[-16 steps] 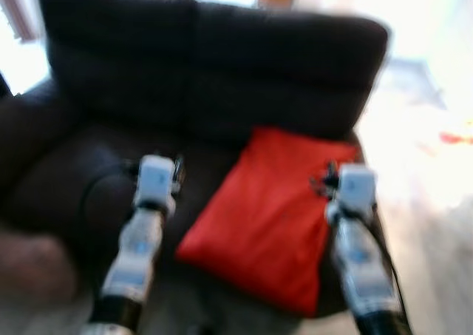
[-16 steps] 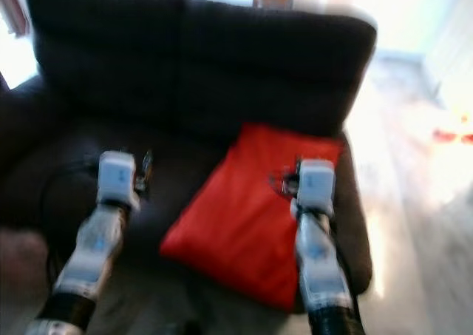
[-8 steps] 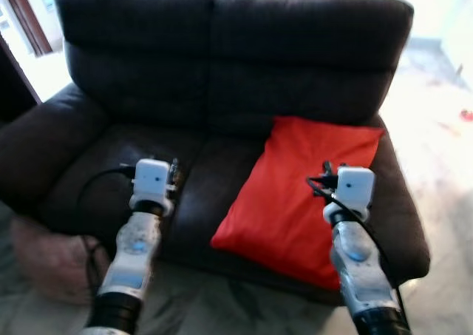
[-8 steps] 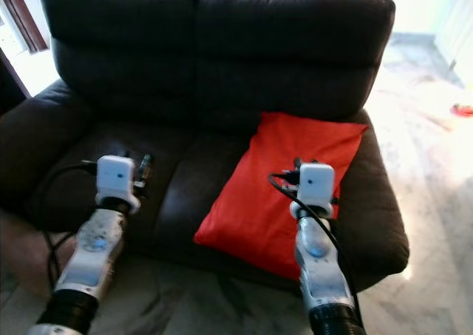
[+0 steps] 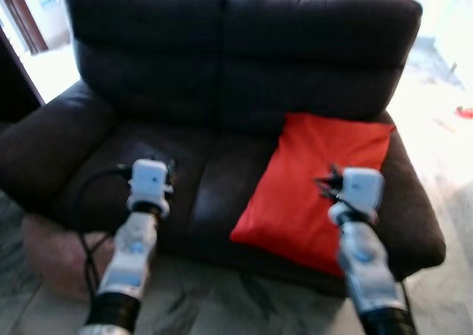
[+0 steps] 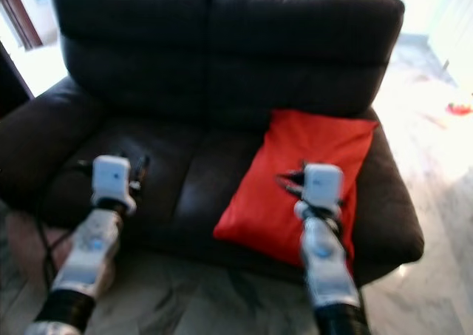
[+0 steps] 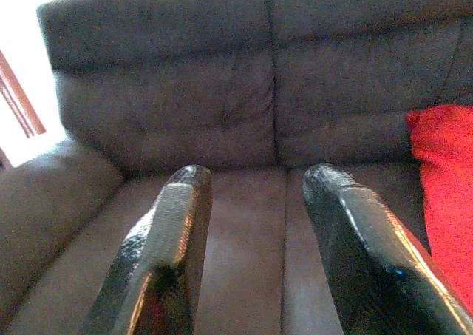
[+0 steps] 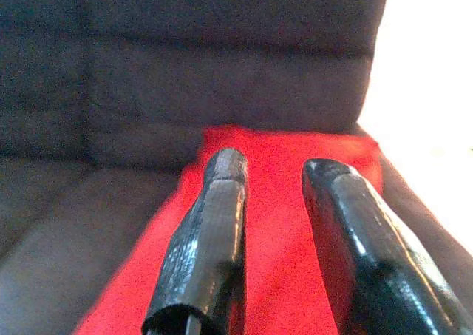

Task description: Move the pillow to the sofa from floor

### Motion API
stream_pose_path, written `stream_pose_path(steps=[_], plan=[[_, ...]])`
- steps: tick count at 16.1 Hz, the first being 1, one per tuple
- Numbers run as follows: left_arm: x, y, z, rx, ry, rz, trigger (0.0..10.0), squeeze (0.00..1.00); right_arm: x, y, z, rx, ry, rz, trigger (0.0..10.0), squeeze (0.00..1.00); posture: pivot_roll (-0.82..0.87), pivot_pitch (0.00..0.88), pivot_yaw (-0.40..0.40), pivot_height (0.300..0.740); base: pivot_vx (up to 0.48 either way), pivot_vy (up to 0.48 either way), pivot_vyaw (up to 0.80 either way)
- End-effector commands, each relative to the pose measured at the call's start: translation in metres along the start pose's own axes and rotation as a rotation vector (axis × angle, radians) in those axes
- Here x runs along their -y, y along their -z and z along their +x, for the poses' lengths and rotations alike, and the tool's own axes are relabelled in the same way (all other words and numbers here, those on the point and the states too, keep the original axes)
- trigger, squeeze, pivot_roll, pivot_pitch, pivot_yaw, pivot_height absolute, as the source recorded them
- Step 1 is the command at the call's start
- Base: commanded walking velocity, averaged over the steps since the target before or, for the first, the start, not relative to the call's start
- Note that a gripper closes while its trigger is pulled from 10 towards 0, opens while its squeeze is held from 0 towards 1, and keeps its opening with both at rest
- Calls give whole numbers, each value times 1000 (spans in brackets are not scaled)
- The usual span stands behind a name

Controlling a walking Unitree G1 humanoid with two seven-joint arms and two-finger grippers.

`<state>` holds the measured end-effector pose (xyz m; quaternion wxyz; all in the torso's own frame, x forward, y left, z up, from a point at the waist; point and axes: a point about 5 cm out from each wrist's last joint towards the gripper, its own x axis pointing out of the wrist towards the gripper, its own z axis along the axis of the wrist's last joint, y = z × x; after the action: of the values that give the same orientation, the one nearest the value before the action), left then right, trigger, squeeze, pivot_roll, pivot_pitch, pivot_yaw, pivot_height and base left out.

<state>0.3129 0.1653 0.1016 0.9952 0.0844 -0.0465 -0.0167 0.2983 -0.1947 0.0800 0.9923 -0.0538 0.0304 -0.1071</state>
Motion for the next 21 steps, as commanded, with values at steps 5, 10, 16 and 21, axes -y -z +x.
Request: stream_pose_path(steps=[5, 10, 16, 21], plan=[[-46, 71, -26, -364, -105, 6, 10000, 0, 52, 50, -9, -208, 126, 59, 10000, 0, -2, 0, -25, 740, 0, 304, 0], [-65, 133, -86, -724, -170, -22, 10000, 0, 89, 131, -66, -587, 205, 40, 10000, 0, -6, 0, -28, 740, 0, 415, 0], [-52, 163, -132, -946, -146, -31, 10000, 0, 73, 187, -144, -952, 116, 57, 10000, 0, -22, 0, -27, 740, 0, 428, 0], [-53, 170, -147, -1015, -120, -23, 10000, 0, 59, 199, -166, -1077, 21, -8, 10000, 0, -55, 0, -11, 740, 0, 449, 0]])
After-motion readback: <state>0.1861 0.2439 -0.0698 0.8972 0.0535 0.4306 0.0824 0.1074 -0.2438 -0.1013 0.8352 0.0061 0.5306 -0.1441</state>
